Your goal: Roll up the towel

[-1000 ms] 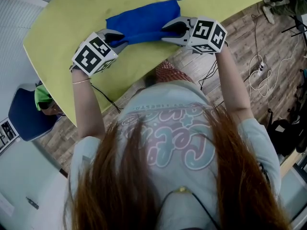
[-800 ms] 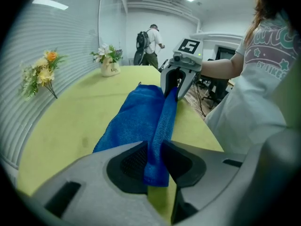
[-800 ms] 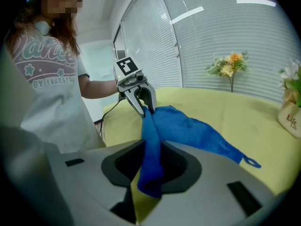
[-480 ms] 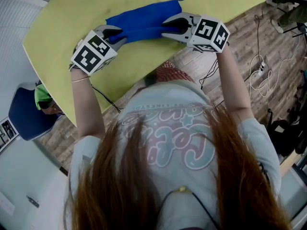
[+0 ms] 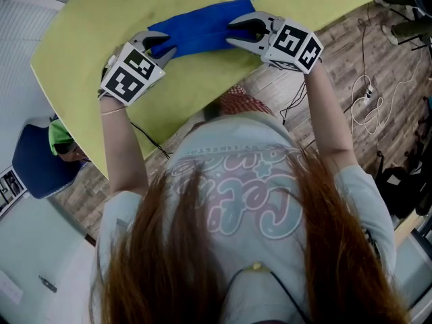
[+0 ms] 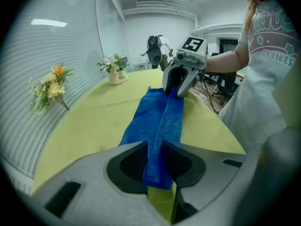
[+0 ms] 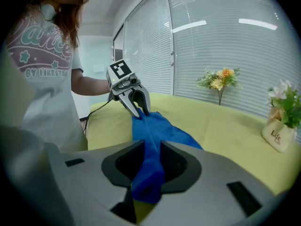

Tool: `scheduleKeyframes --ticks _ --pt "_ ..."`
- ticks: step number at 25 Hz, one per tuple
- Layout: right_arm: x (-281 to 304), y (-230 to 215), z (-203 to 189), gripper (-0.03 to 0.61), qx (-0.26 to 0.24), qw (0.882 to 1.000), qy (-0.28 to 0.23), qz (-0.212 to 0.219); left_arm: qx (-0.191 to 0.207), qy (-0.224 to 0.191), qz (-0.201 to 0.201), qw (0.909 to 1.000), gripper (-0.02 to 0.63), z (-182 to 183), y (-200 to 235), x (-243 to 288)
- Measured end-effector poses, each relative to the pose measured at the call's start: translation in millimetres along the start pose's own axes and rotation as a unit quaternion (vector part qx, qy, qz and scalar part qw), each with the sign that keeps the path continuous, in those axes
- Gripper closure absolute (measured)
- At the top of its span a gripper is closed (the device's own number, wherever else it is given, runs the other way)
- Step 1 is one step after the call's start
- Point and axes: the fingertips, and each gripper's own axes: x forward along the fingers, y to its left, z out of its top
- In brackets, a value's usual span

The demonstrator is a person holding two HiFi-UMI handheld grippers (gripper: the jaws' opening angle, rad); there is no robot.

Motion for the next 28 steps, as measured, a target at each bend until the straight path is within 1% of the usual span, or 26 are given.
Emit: scheduleKeyframes --ticks 6,11,13,15,17,19,21,24,26,28 --pt "2 -4 -1 0.476 -0.011 1.000 -0.006 -0.022 0.004 -0.010 0.015 0.9998 0.531 0 3 2" --pt "2 -4 -1 0.485 -0.018 0.999 -0.014 -0.040 0.012 -0.016 0.035 0.9992 0.531 -1 4 3" --pt "-3 -7 5 0.489 -0.016 0.998 -0.028 -0.055 0.020 -0.014 0.040 0.9989 0.531 0 4 3" --pt "-12 -9 12 0.495 -0.015 0.995 -0.052 -0.080 0.025 -0.013 0.043 0.9987 0.531 1 3 3" --pt "-21 -10 21 0.482 -0.016 0.992 -0.075 -0.099 0.029 -0.013 0.047 0.9984 0.531 1 4 3" --pt "-26 -8 28 0.475 -0.024 0.991 -0.082 -0.105 0.031 -0.012 0.050 0.9982 0.531 0 5 3" --pt "-27 -1 30 0.461 -0.045 0.991 -0.070 -0.102 0.033 -0.009 0.052 0.9981 0.531 -1 6 3" --pt "-19 12 21 0.446 -0.099 0.991 -0.019 -0.092 0.035 -0.012 0.056 0.9978 0.531 0 7 4" --pt "-12 18 10 0.428 -0.137 0.986 0.021 -0.096 0.035 -0.014 0.058 0.9976 0.532 1 7 4" --pt "-8 19 1 0.422 -0.163 0.979 0.050 -0.109 0.034 -0.018 0.060 0.9975 0.531 2 6 4"
